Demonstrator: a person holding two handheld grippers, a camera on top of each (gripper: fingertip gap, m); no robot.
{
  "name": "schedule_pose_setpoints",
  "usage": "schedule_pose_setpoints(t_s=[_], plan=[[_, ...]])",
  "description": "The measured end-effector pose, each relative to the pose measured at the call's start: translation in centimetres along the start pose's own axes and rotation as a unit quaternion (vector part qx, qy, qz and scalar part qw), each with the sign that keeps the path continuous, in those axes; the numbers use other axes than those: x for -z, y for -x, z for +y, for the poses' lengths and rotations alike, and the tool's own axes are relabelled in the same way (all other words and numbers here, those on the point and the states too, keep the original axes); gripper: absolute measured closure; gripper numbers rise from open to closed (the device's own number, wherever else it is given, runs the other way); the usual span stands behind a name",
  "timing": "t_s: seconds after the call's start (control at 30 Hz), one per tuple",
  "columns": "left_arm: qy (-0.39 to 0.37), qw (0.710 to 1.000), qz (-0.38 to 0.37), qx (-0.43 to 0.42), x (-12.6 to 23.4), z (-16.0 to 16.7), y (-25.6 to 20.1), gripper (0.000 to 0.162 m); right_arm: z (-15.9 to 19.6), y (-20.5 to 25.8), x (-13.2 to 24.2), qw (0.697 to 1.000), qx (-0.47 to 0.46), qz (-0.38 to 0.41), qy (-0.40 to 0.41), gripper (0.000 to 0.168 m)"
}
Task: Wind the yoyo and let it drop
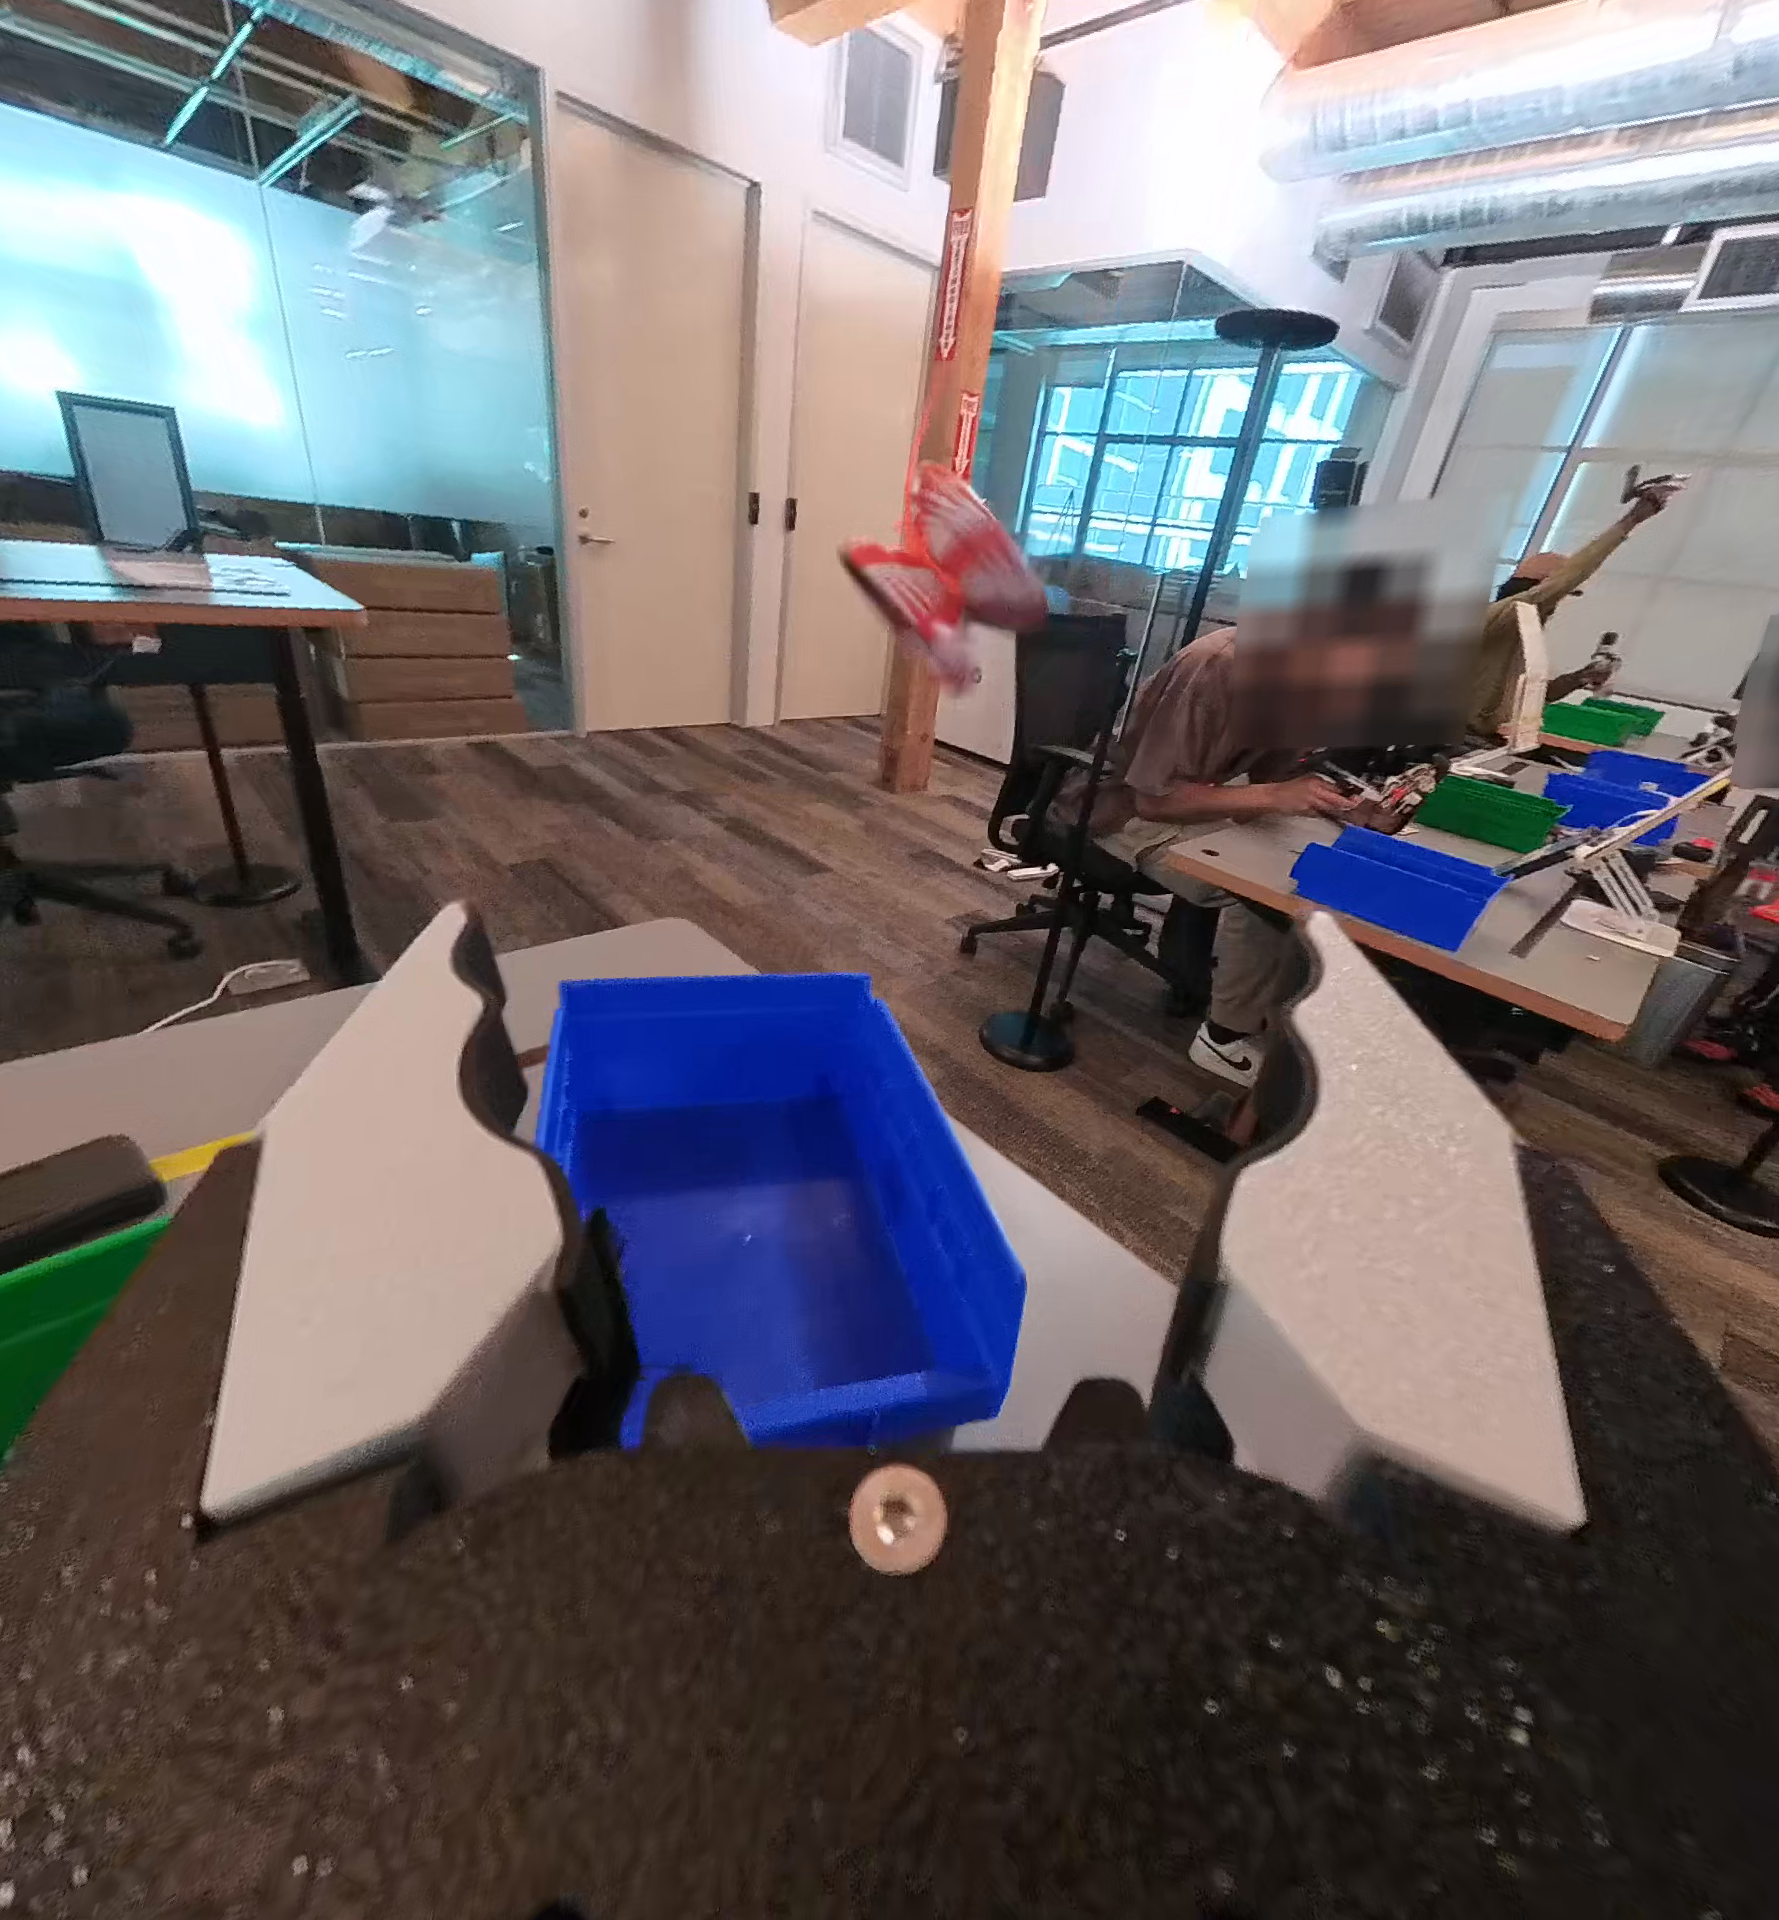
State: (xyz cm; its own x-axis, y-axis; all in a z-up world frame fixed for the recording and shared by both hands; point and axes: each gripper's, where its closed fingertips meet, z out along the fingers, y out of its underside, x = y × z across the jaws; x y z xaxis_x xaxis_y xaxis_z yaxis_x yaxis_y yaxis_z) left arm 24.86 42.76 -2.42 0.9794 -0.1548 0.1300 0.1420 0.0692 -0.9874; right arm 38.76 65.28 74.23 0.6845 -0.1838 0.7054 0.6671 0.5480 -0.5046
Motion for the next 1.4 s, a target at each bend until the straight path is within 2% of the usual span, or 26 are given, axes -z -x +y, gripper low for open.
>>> schedule_pose_setpoints(t_s=[0.17, 0.33, 0.43, 0.5, 0.6, 0.73, 0.8, 0.9, 1.03, 1.07, 1.13, 1.2, 1.23, 1.3, 1.4], plan=[[0.012, 1.000, -0.012, 0.002, 1.1, 0.3, 1.4, 0.020, -1.0, 7.1, -0.7, 0.996, -0.030, -0.086, -0.014, 0.168], [0.028, 1.000, -0.001, 0.013, 0.9, 1.1, 1.6, 0.020, -1.8, 13.6, 0.2, 0.989, 0.003, -0.143, -0.025, 0.168], [0.037, 0.999, 0.012, 0.021, 0.7, 1.8, 1.3, 0.020, -1.5, 18.4, 1.6, 0.974, -0.026, -0.225, -0.025, 0.168], [0.045, 0.998, 0.021, 0.028, 0.5, 2.3, 1.1, 0.020, -0.6, 23.0, 3.4, 0.952, -0.056, -0.300, -0.019, 0.168], [0.056, 0.997, 0.036, 0.037, 0.3, 2.9, 0.7, 0.019, 2.4, 32.1, 8.4, 0.891, -0.087, -0.445, 0.000, 0.168], [0.073, 0.995, 0.052, 0.045, 0.4, 3.8, 0.4, 0.019, 9.4, 46.2, 20.2, 0.742, -0.116, -0.658, 0.059, 0.168], [0.085, 0.993, 0.057, 0.049, 0.5, 4.2, 0.5, 0.019, 14.3, 52.8, 26.5, 0.672, -0.099, -0.727, 0.099, 0.168], [0.102, 0.990, 0.067, 0.066, 0.5, 5.2, 0.6, 0.019, 22.4, 62.1, 34.6, 0.618, -0.055, -0.769, 0.154, 0.168], [0.134, 0.983, 0.086, 0.095, 0.5, 7.1, 0.4, 0.018, 31.0, 71.8, 44.2, 0.580, -0.057, -0.782, 0.221, 0.163], [0.143, 0.980, 0.092, 0.098, 0.5, 7.5, 0.3, 0.017, 32.5, 73.5, 46.0, 0.578, -0.070, -0.777, 0.241, 0.155], [0.155, 0.978, 0.102, 0.095, 0.6, 8.2, -0.1, 0.019, 35.0, 75.8, 48.1, 0.595, -0.079, -0.753, 0.268, 0.127], [0.162, 0.978, 0.102, 0.084, 1.0, 8.7, 0.0, 0.020, 36.7, 76.7, 48.5, 0.645, -0.051, -0.715, 0.265, 0.083], [0.165, 0.978, 0.100, 0.080, 1.2, 8.9, 0.2, 0.020, 37.1, 76.7, 48.6, 0.661, -0.033, -0.703, 0.260, 0.068], [0.172, 0.977, 0.094, 0.080, 1.8, 9.4, 0.5, 0.019, 37.2, 76.4, 48.5, 0.680, -0.010, -0.689, 0.253, 0.049], [0.183, 0.973, 0.101, 0.094, 3.0, 9.8, 0.5, 0.018, 36.3, 75.8, 47.7, 0.701, 0.005, -0.671, 0.240, 0.038]])
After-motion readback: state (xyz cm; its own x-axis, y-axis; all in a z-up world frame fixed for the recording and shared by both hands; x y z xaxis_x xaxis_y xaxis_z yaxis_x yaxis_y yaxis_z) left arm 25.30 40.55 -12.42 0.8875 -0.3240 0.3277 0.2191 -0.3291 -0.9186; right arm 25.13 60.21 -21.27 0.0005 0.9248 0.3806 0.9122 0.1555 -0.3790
